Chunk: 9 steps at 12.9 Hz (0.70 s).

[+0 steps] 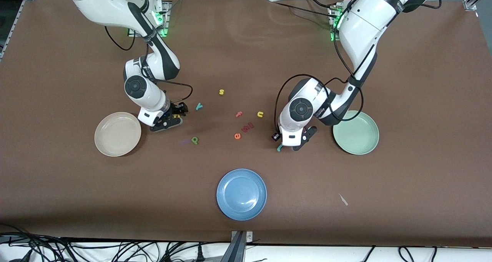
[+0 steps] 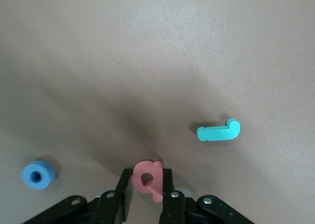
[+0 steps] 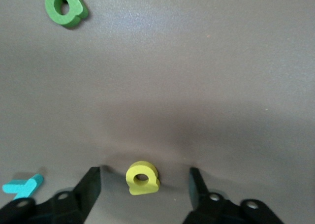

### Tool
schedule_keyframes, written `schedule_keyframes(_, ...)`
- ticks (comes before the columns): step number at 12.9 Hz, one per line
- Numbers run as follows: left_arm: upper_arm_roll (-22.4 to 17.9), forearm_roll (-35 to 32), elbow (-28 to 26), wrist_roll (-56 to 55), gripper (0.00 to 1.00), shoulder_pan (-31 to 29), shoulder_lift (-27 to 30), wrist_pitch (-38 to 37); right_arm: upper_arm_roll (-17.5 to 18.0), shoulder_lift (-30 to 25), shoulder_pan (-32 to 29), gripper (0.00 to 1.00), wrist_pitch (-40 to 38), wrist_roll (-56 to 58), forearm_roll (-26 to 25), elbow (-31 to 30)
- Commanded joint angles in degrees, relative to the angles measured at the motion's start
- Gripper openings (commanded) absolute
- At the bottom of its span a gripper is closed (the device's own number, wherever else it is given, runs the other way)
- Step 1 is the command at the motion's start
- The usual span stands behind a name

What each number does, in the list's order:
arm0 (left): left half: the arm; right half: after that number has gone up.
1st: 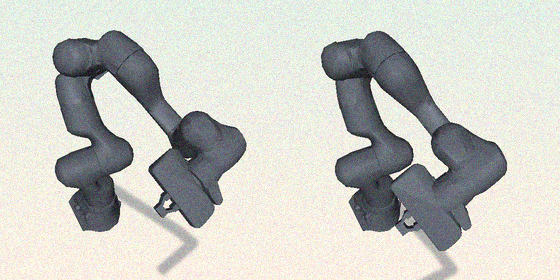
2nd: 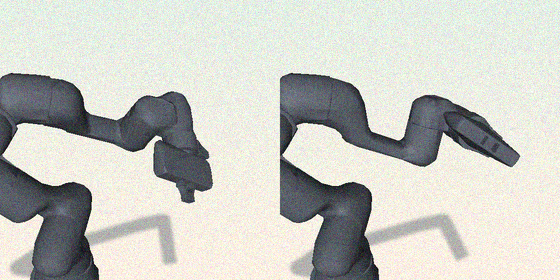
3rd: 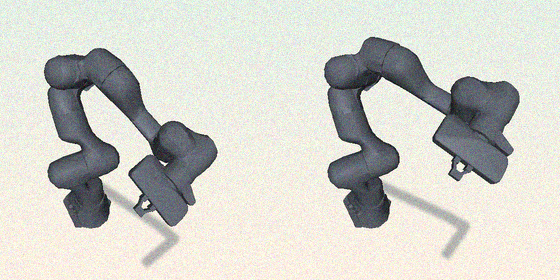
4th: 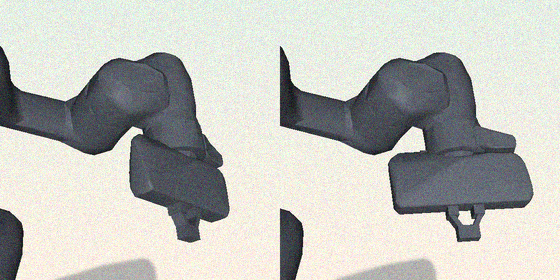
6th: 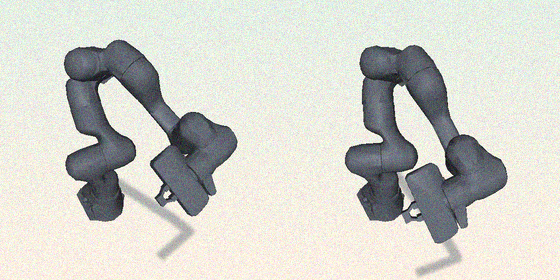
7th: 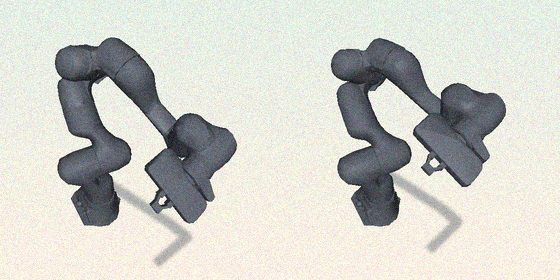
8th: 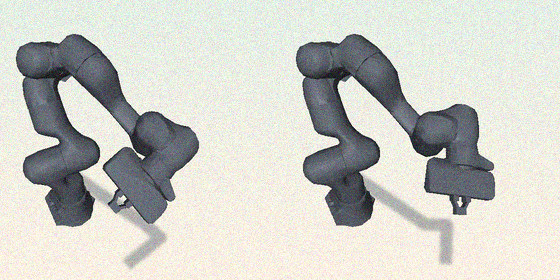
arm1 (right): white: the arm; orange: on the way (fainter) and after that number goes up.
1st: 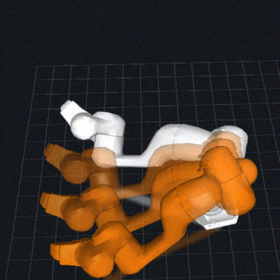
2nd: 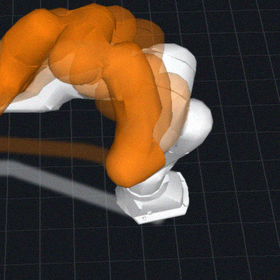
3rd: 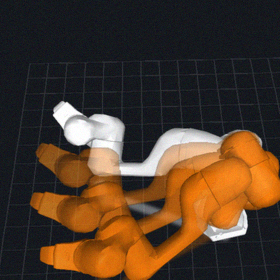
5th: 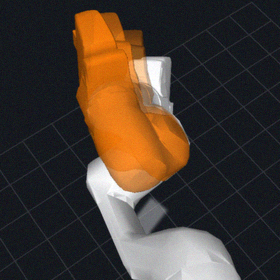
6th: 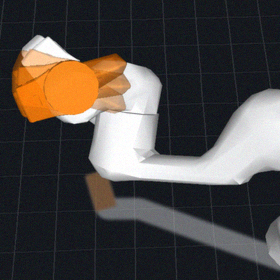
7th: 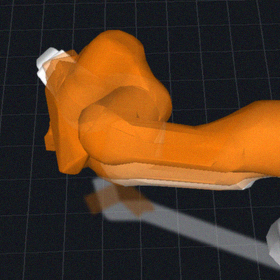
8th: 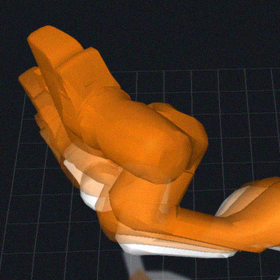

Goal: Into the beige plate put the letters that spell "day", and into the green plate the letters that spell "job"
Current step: 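Carry the pink letter with the left gripper over the green plate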

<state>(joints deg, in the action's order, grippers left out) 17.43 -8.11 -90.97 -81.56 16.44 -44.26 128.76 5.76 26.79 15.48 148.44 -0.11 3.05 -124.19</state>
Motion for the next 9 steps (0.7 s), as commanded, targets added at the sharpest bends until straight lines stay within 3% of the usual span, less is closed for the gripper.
schedule_keyframes(1, -0.12, -1.99, -0.18, -0.97, 0.01, -0.36, 4.17, -5.96, -0.04, -0.16, 0.07, 0.63, 1.06, 0.55, -0.77, -0.79)
schedule_keyframes(5, -0.12, -1.99, -0.35, 2.35, 0.02, -2.9, 8.22, -12.64, -0.04, -0.25, 0.07, 0.51, 0.88, 0.55, -0.77, -0.88)
schedule_keyframes(9, -0.03, -1.99, -1.05, 13.07, 0.02, -7.29, 11.39, -18.89, -0.04, -0.16, 0.07, 0.49, 0.88, 0.46, -0.77, -1.14)
